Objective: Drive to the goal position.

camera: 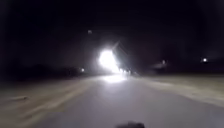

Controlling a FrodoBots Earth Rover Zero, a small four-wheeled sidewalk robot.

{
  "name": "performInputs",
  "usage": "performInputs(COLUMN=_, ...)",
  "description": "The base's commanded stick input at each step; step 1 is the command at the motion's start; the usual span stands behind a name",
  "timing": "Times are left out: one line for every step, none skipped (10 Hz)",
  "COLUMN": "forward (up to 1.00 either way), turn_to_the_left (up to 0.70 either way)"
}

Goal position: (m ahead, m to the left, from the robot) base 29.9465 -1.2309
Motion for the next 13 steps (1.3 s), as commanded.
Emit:
performInputs(forward=1.00, turn_to_the_left=0.03)
performInputs(forward=1.00, turn_to_the_left=0.02)
performInputs(forward=1.00, turn_to_the_left=0.02)
performInputs(forward=1.00, turn_to_the_left=0.02)
performInputs(forward=1.00, turn_to_the_left=0.03)
performInputs(forward=1.00, turn_to_the_left=0.04)
performInputs(forward=1.00, turn_to_the_left=0.05)
performInputs(forward=1.00, turn_to_the_left=0.05)
performInputs(forward=1.00, turn_to_the_left=0.04)
performInputs(forward=1.00, turn_to_the_left=0.04)
performInputs(forward=1.00, turn_to_the_left=0.04)
performInputs(forward=1.00, turn_to_the_left=0.04)
performInputs(forward=1.00, turn_to_the_left=0.04)
